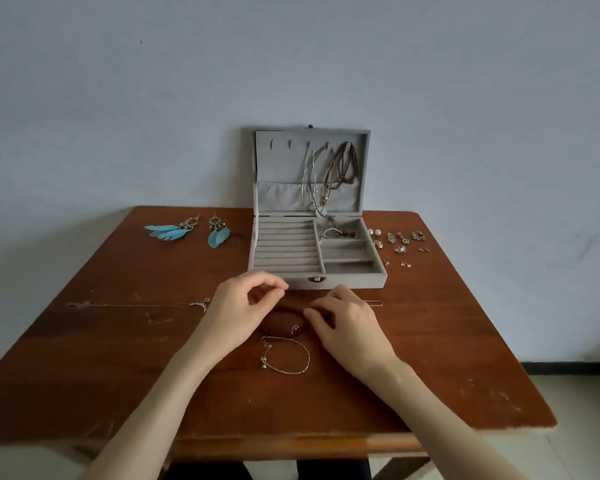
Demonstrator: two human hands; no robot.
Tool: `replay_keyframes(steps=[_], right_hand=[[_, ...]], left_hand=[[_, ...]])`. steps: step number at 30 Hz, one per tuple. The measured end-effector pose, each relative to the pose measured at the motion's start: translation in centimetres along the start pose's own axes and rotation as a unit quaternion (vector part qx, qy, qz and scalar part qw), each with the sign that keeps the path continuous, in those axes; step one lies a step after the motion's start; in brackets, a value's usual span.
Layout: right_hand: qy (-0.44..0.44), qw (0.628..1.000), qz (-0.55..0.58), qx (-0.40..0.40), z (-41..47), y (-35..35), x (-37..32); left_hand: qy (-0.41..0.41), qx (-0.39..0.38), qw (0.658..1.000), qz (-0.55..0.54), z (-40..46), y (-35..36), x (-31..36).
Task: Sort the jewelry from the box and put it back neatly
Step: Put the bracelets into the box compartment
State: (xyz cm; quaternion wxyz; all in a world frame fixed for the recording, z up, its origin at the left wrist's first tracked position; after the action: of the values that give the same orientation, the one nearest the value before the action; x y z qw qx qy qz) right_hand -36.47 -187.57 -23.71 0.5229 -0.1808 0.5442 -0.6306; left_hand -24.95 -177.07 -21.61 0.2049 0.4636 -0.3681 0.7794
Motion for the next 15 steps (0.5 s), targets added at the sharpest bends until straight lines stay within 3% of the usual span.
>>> replay_keyframes(steps=[4, 9, 15], right_hand=[[0.015, 1.0, -0.014, -0.001, -0.1, 0.2, -0.9], [0.062, 0.995, -0.018, -0.077, 1.2, -0.1, -1.0], [0.056, 0.991, -0.023, -0.122, 1.8, 0.2, -1.3]], left_hand=[[-0.039, 0.007, 0.996, 0.074, -1.0, -0.6, -1.9], [-0.089, -0.052, 0.985, 0.141, -0.1, 0.0, -2.5], [-0.052, -0.09, 0.978, 0.18, 0.1, 0.5, -1.7]])
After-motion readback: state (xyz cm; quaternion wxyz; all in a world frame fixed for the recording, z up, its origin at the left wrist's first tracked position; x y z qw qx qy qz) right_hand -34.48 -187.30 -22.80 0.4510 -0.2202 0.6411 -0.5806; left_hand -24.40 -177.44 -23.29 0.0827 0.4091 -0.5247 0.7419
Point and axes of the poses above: each hand's wrist, its own z-axis towards the middle knuckle, its own y-axis out of the palm, x = y × z, the point moved 6 cm from there along z, towards the middle knuckle, and after that the axes turned 14 degrees about -z, right-handed, at the moved point
